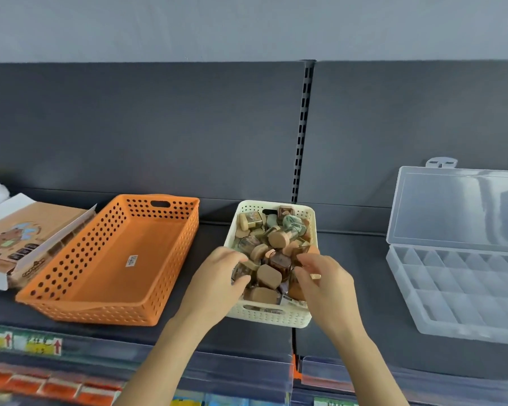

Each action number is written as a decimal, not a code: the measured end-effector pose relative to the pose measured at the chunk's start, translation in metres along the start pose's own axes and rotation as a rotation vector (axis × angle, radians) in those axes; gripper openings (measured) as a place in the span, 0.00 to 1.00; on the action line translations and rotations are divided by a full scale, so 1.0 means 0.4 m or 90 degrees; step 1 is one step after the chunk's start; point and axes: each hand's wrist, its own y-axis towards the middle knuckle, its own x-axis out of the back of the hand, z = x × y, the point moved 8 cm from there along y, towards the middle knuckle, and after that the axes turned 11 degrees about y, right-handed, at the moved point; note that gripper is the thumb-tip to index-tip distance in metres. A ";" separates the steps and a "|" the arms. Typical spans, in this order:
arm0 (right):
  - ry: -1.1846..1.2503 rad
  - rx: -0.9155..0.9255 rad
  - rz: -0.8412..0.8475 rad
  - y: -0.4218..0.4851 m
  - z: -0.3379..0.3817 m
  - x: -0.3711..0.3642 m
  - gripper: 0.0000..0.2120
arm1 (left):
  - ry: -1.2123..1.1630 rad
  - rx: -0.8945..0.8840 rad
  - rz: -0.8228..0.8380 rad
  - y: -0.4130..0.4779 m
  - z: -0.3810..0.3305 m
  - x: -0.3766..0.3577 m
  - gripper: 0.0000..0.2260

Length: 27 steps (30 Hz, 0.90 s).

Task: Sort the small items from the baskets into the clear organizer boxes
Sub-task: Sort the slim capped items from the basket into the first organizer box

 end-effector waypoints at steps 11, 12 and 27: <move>-0.045 -0.065 -0.149 0.034 -0.008 0.003 0.10 | 0.022 -0.123 0.052 0.149 0.023 -0.006 0.24; -0.067 -0.071 -0.170 0.038 -0.014 0.007 0.10 | 0.029 -0.148 0.084 0.161 0.016 -0.019 0.25; -0.138 -0.184 -0.094 0.066 -0.061 -0.022 0.21 | 0.048 -0.187 0.137 0.187 0.014 -0.044 0.23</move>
